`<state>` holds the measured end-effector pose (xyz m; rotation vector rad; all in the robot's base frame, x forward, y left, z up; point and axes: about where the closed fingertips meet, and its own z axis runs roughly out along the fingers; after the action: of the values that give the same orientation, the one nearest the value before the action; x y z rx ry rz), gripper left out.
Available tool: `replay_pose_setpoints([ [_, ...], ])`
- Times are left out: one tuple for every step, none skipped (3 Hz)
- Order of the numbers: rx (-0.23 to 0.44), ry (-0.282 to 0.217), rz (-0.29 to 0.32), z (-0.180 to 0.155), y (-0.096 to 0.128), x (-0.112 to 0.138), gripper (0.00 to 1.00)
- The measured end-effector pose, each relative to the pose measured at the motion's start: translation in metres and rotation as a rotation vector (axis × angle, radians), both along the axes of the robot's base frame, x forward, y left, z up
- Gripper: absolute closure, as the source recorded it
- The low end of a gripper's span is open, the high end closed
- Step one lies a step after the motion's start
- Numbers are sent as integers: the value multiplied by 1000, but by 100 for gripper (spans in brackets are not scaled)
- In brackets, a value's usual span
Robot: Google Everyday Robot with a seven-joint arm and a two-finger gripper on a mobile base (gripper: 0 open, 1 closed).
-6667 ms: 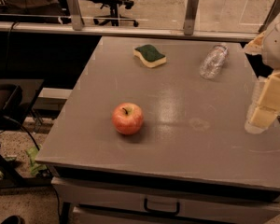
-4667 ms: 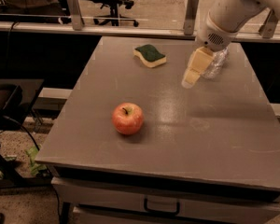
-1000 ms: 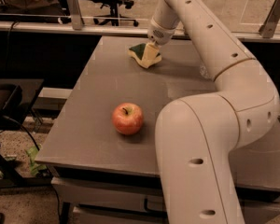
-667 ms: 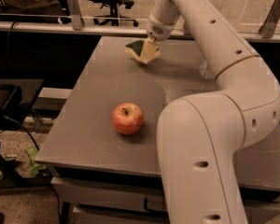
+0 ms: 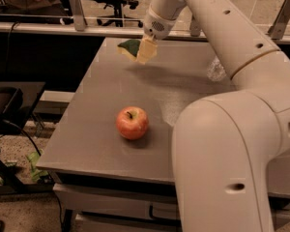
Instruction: Pick sponge
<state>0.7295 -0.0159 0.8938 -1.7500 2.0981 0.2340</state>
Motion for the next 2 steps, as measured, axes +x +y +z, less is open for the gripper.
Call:
replay_pose_setpoints([
  [24, -1, 66, 13, 9, -19, 100],
  [53, 0, 116, 29, 15, -33, 100],
])
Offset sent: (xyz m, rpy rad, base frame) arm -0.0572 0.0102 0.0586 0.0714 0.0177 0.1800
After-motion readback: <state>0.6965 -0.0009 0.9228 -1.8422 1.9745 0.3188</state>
